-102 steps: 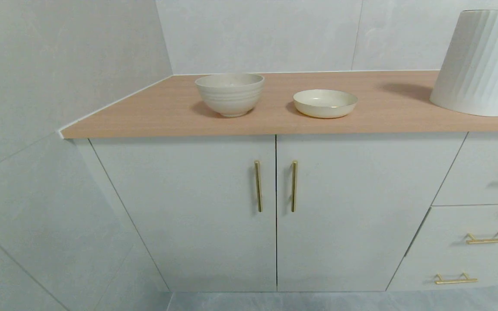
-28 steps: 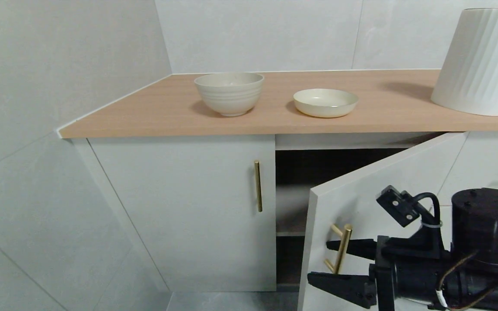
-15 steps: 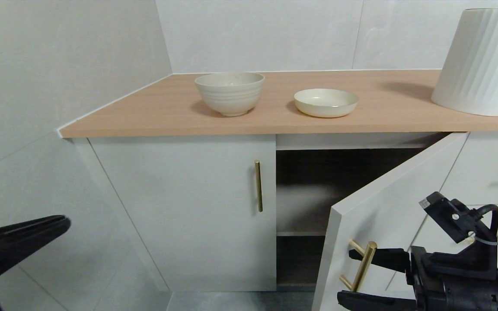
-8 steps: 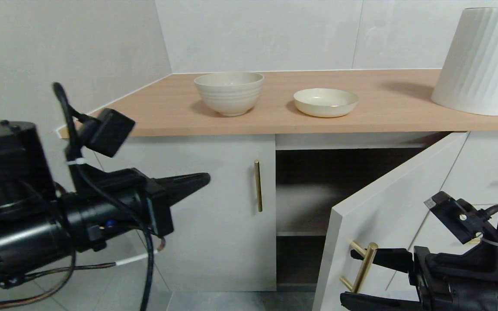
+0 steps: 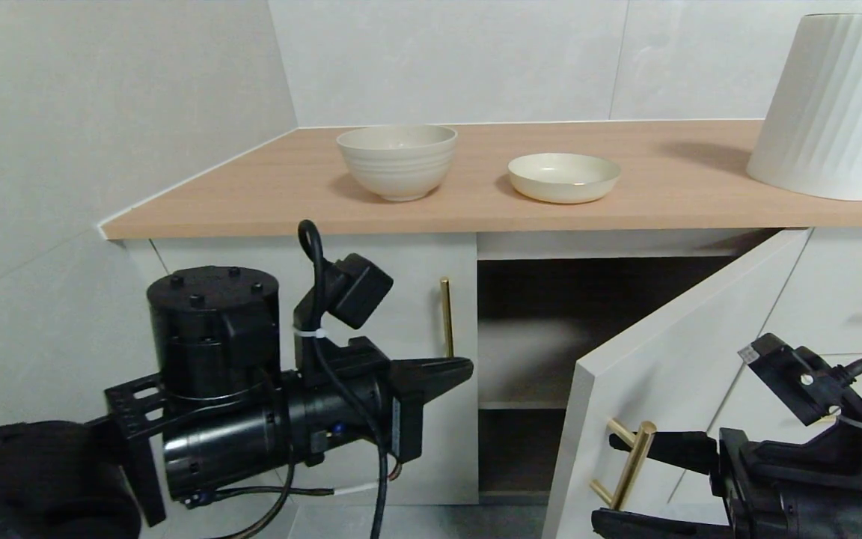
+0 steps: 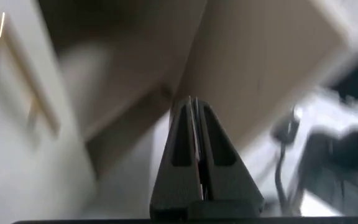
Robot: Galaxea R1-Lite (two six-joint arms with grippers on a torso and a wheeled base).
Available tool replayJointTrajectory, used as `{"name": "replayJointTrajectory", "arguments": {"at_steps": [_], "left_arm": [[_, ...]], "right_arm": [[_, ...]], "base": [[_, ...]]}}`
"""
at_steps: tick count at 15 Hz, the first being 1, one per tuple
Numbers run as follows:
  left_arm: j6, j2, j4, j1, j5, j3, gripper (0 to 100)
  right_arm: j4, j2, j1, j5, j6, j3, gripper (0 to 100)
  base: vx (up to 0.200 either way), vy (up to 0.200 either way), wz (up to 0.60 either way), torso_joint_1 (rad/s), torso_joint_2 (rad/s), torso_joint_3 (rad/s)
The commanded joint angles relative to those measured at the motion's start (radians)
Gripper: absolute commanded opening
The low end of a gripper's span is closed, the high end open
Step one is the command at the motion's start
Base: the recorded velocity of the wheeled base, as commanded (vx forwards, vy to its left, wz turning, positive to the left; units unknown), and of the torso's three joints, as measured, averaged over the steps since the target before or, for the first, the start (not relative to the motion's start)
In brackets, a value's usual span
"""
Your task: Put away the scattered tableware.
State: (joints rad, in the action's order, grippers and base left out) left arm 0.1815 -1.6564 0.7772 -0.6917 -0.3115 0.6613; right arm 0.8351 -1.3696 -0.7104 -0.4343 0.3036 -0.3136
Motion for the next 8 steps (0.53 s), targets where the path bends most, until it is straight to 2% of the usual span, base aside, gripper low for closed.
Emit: {"name": "replayJointTrajectory", "arguments": {"at_steps": [1, 2, 4, 8], "left_arm": [[0.047, -0.168, 0.154, -0.037, 0.015, 0.070, 0], [0.073, -0.212, 0.186, -0.063, 0.046, 0.107, 0], [0.078, -0.275, 0.189, -0.112, 0.098, 0.139, 0], [0.078, -0.313, 0.191, -0.134, 0.104, 0.173, 0]], "right_arm": [[0.001, 0.007, 0.000, 0.000, 0.000, -0.002, 100], [0.001, 0.006, 0.000, 0.000, 0.000, -0.002, 100], [0.001, 0.001, 0.002, 0.002, 0.000, -0.004, 100], [0.001, -0.006, 0.005, 0.002, 0.000, -0.004, 100]], "base": [[0.000, 0.000, 0.00, 0.000, 0.00, 0.000], [0.000, 0.000, 0.00, 0.000, 0.00, 0.000], [0.000, 0.000, 0.00, 0.000, 0.00, 0.000], [0.000, 0.000, 0.00, 0.000, 0.00, 0.000]]}}
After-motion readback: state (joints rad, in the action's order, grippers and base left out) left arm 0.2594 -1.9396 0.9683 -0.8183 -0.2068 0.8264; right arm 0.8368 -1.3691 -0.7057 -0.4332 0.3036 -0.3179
